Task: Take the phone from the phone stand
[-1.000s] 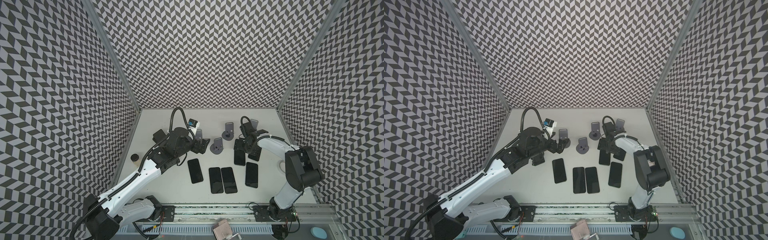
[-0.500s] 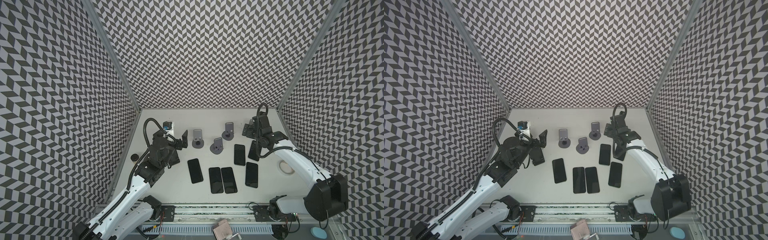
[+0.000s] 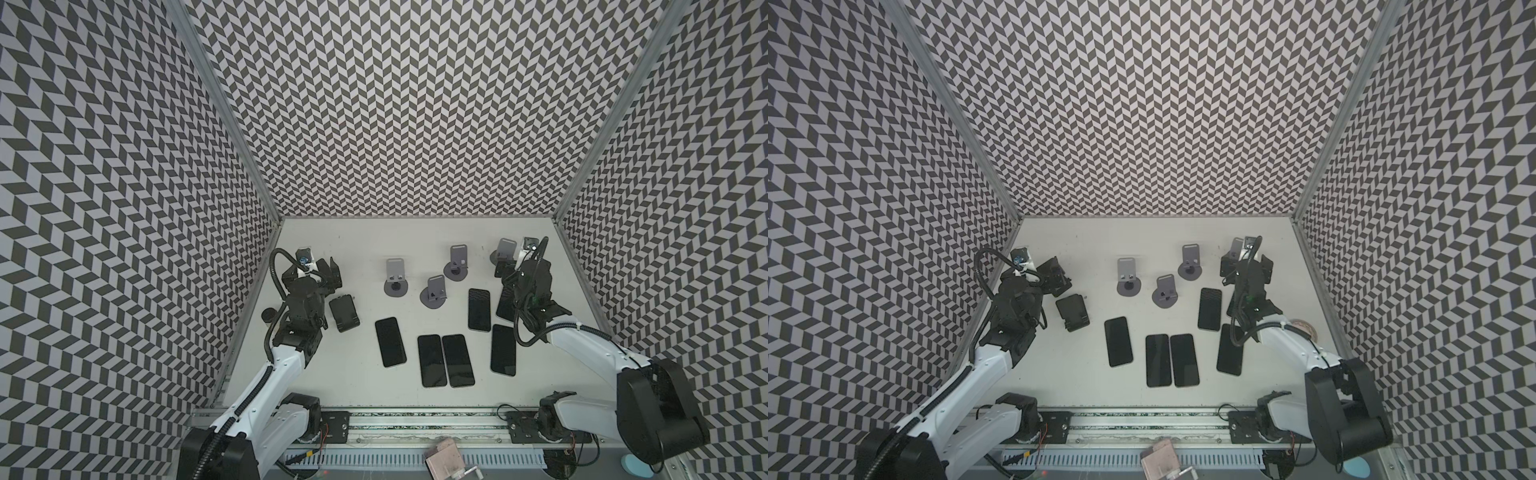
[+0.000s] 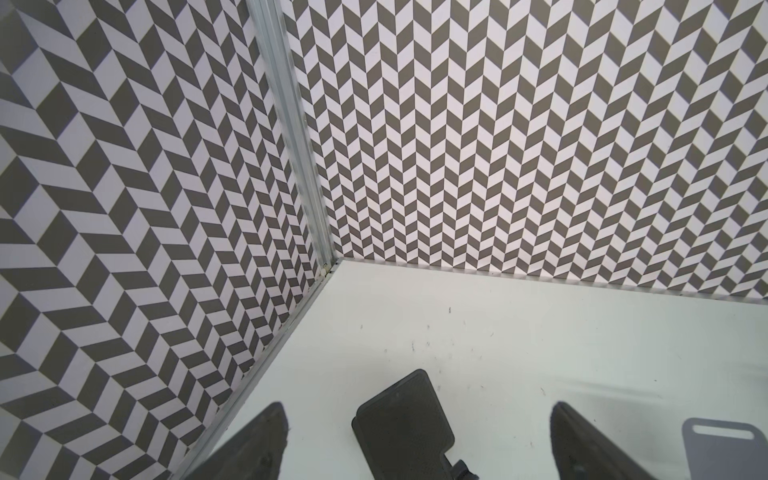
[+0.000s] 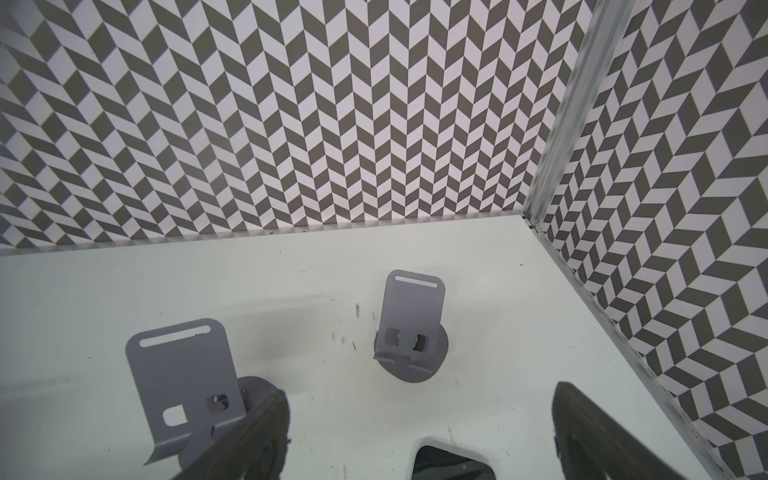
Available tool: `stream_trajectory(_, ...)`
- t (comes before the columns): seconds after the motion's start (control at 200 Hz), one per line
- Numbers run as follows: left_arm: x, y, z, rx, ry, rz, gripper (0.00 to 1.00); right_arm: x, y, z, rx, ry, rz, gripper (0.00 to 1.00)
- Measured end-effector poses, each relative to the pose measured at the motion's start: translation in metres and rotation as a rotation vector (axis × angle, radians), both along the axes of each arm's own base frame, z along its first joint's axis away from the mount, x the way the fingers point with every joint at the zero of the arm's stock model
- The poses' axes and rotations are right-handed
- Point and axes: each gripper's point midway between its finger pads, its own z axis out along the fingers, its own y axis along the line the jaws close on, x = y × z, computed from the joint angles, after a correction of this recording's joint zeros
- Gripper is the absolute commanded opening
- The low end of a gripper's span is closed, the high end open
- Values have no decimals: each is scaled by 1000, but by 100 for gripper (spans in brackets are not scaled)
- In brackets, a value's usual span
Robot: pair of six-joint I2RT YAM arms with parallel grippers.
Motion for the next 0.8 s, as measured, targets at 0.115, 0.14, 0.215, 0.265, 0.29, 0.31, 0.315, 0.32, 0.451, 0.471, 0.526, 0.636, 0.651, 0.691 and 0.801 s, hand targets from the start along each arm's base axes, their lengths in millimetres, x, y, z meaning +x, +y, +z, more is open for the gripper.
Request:
stream_trajectory(0.115,-6,-4,-8,45,-40,-44,98,-13,10,-24,-24,6,95,94)
stream_trajectory(0.14,-9,-5,-12,53,-43,-54,98,-16,11,-30,-30,11,111,94)
stream_trajectory(0.215,-14,-6,-28,76,-34,-77,98,-24,14,-44,-43,26,144,94)
stream_trajectory(0.265,-16,-7,-38,90,-18,-90,98,-28,15,-49,-51,18,156,94)
stream_trajectory(0.29,-18,-8,-43,96,-10,-97,99,-30,15,-51,-54,12,162,94)
stream_trajectory(0.31,-18,-8,-46,99,-8,-100,99,-32,15,-52,-57,2,168,94)
stream_trajectory(0.315,-18,-8,-46,100,-7,-101,99,-33,15,-52,-57,1,168,94)
stream_trajectory(0.32,-19,-8,-47,100,-7,-104,99,-33,15,-53,-58,0,168,94)
stream_trajectory(0.451,-18,-14,-49,97,-42,-141,100,-45,14,-59,-78,-63,196,91)
stream_trajectory(0.471,-18,-14,-50,96,-47,-147,100,-47,13,-59,-78,-76,197,91)
stream_trajectory(0.526,-16,-16,-55,93,-52,-165,100,-52,8,-67,-75,-92,190,90)
stream_trajectory(0.636,-14,-19,-76,89,-23,-193,100,-53,-4,-79,-58,-94,172,90)
stream_trajectory(0.651,-14,-19,-79,89,-20,-194,100,-52,-4,-79,-56,-97,172,90)
stream_trajectory(0.691,-14,-20,-86,88,-15,-205,100,-50,-6,-78,-49,-109,174,89)
stream_trajectory(0.801,-15,-26,-97,97,-15,-242,100,-47,-7,-73,-30,-153,194,89)
